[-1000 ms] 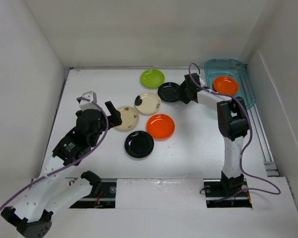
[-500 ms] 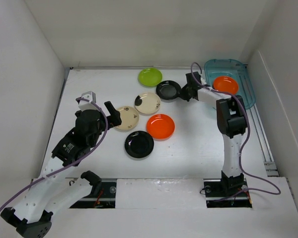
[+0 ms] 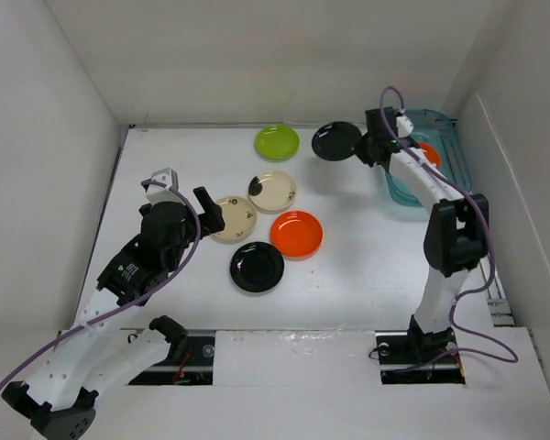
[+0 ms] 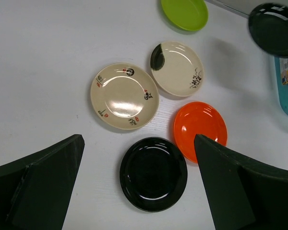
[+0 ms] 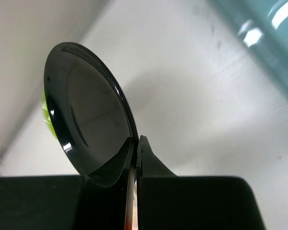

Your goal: Place the plates into the plastic bin on the countertop

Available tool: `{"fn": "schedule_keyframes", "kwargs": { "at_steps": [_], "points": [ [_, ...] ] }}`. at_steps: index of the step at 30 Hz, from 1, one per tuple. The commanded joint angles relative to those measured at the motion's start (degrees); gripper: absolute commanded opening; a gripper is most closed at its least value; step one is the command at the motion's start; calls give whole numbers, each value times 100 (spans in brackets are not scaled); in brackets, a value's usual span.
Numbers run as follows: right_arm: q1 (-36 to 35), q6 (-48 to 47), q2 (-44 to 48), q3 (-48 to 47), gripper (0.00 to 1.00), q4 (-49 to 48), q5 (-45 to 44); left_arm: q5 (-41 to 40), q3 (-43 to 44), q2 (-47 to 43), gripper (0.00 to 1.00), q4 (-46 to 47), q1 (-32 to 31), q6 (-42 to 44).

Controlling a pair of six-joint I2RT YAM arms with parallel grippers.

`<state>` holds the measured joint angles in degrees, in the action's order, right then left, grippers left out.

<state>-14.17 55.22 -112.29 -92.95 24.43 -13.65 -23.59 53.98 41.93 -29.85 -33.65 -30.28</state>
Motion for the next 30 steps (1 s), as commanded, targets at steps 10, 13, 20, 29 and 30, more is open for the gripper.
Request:
{"fn": "schedule_keyframes", "kwargs": {
  "at_steps": [10, 13, 20, 29, 30],
  "points": [
    [2030, 6, 1148, 610, 0, -384, -183, -5, -10, 34, 100, 137, 7, 83],
    [2400, -46, 903, 533, 0, -439, 46, 57, -10, 96, 100, 137, 7, 84],
    [2648, -117, 208, 120, 0, -439, 108, 109, -10, 149, 100, 137, 7, 84],
    [2718, -126, -233, -40, 20, -596, 73, 171, -10, 263, 100, 190, 7, 137],
    [2718, -126, -232, -39, 20, -597, 12, 171, -10, 263, 100, 190, 7, 137]
  ]
}}
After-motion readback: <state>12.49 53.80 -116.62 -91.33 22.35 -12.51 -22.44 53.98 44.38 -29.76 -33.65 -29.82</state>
